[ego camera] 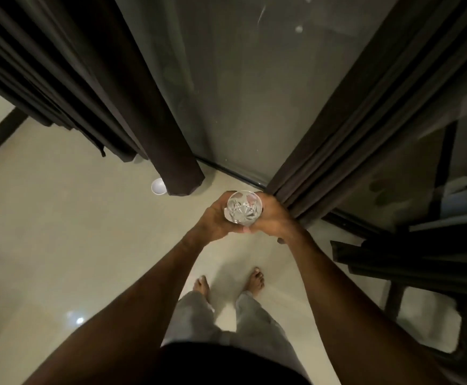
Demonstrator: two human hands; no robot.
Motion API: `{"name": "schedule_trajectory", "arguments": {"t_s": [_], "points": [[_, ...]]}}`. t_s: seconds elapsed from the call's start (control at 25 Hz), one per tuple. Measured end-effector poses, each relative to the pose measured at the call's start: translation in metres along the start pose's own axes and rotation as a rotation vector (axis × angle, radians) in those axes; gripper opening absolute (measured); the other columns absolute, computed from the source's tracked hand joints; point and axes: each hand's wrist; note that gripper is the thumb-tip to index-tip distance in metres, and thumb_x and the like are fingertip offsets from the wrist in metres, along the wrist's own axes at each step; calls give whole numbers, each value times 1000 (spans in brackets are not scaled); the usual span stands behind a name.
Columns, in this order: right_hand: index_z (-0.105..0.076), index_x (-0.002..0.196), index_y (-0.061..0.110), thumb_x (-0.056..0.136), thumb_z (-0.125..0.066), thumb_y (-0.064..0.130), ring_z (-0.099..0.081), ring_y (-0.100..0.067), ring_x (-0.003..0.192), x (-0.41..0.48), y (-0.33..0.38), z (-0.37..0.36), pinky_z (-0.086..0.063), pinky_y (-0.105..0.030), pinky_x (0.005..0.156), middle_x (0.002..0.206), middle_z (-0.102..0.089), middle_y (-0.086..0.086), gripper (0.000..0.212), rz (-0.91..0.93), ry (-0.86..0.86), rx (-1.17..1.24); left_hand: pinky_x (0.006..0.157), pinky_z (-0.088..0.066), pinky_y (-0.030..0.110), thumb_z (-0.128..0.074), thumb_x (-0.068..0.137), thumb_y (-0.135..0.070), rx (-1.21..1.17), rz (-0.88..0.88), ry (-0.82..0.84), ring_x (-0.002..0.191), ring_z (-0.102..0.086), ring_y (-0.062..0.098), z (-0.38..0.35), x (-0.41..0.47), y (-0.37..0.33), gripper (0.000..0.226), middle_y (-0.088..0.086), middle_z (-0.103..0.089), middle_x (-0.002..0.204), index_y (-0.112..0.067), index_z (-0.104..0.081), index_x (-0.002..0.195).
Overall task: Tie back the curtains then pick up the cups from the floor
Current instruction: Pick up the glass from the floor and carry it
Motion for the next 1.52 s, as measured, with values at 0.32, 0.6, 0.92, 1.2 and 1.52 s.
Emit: {"name": "schedule_trajectory", "arguments": {"t_s": [0.32, 0.6, 0.92, 1.2, 1.52], "points": [[-61, 123, 10, 76, -80, 6, -66, -15, 91, -105, 20, -29, -56, -16, 73, 111, -66, -2, 51, 43, -132, 86, 77, -58, 38, -88, 62, -6, 32, -30, 95, 101, -63, 18, 0, -82, -31, 69, -5, -66, 111, -25, -58, 122], [-65, 118, 14, 73, -83, 22, -66, -24, 101, -198, -26, -39, -57, -40, 89, 109, -70, -4, 49, 55, -303, 150, 80, -60, 37, -88, 60, 3, 79, -66, 312, 108, -61, 17, -55, -122, -45, 77, 2, -66, 115, -20, -56, 126], [-64, 121, 11, 83, -78, 23, -64, -22, 104, -299, -122, -7, -53, -31, 92, 114, -69, -9, 42, -19, -481, 85, 69, -58, 26, -82, 57, 17, 127, -79, 512, 107, -60, 17, -193, -136, -76, 79, 9, -63, 119, -10, -55, 127], [-70, 105, 18, 59, -84, 31, -68, -22, 89, -413, -271, 39, -57, -42, 81, 98, -72, -3, 50, -245, -651, 133, 86, -57, 42, -84, 52, 9, 270, -149, 652, 108, -63, 18, -389, -165, -106, 83, 1, -68, 114, -23, -58, 123], [-66, 120, 13, 65, -87, 24, -66, -28, 96, -511, -386, 82, -55, -40, 84, 108, -72, -8, 60, -380, -767, 183, 65, -50, 14, -85, 57, 3, 416, -221, 789, 99, -60, 8, -560, -186, -138, 80, -7, -65, 112, -25, -56, 126]]}}
Point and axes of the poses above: each hand's wrist, its own x-axis towards the middle knuckle, its own z-axis out of the back of the hand, y = z × x
